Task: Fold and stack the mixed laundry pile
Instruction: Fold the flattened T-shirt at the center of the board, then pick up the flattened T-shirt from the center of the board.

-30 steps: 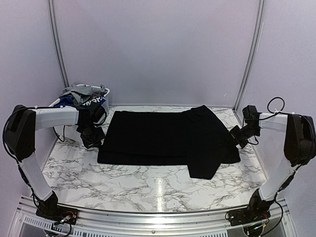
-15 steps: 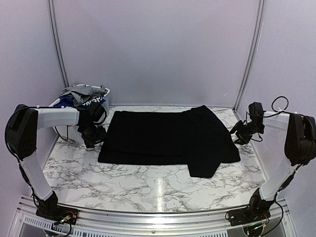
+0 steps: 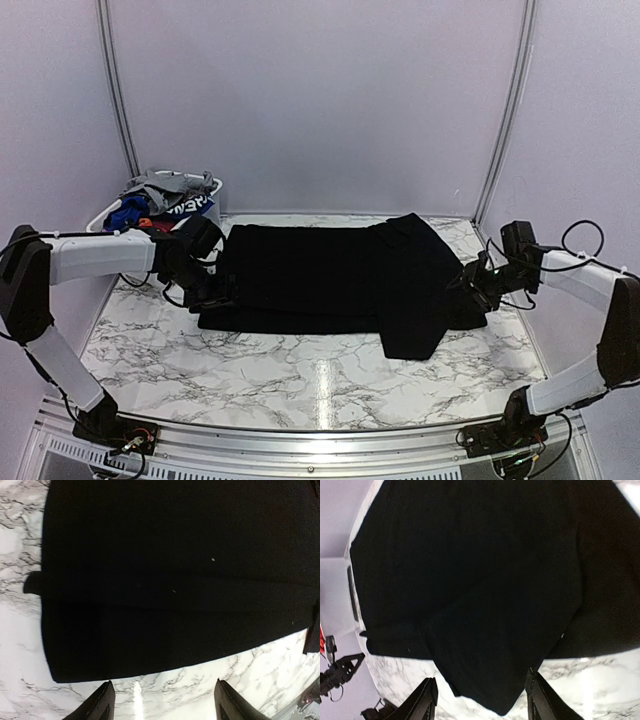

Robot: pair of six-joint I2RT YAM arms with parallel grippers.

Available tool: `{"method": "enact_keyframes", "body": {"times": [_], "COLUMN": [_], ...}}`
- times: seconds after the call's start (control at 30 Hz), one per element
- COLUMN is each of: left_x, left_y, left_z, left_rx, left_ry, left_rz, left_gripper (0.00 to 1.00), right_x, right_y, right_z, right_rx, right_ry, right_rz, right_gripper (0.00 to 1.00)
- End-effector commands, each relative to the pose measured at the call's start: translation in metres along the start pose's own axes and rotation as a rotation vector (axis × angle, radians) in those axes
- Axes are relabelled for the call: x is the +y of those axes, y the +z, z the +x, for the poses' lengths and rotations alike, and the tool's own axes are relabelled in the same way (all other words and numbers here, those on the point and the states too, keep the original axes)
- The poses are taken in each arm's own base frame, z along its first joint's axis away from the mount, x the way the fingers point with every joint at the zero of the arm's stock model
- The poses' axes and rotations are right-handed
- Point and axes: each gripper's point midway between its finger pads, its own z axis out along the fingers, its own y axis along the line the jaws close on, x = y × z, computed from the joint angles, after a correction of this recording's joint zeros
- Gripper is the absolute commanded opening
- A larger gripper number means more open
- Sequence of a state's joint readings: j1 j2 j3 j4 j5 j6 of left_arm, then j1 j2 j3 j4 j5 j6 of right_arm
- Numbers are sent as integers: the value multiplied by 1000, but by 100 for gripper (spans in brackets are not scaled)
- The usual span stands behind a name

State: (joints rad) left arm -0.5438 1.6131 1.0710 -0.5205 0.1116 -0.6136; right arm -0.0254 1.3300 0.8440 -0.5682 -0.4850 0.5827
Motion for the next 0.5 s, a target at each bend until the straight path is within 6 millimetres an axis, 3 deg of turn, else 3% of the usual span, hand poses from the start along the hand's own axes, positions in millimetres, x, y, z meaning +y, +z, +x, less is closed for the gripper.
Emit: {"method": "enact_keyframes", "body": {"times": [0.0, 0.13, 0.23, 0.37, 0.47], "left_x": [-47, -111, -153, -216, -249], "left_y": [-5, 2, 16, 22, 40], "left_z": [15, 36, 51, 55, 67], "left_rx": [5, 23, 35, 10, 16], "left_ry": [104, 203, 276, 320, 332], "left_rz": [174, 350, 439, 598, 663], "left_gripper": [71, 73, 73, 72, 68], "right_x": [-8, -17, -20, -27, -26], "right_y": [15, 28, 37, 48, 53], "right_z": [53, 73, 78, 84, 82], "right_rx": [112, 140, 151, 158, 147], "right_ry": [41, 61, 70, 74, 70], "right_rz": [-5, -21, -43, -50, -70], "right_gripper": [56, 56, 56, 55, 54]}}
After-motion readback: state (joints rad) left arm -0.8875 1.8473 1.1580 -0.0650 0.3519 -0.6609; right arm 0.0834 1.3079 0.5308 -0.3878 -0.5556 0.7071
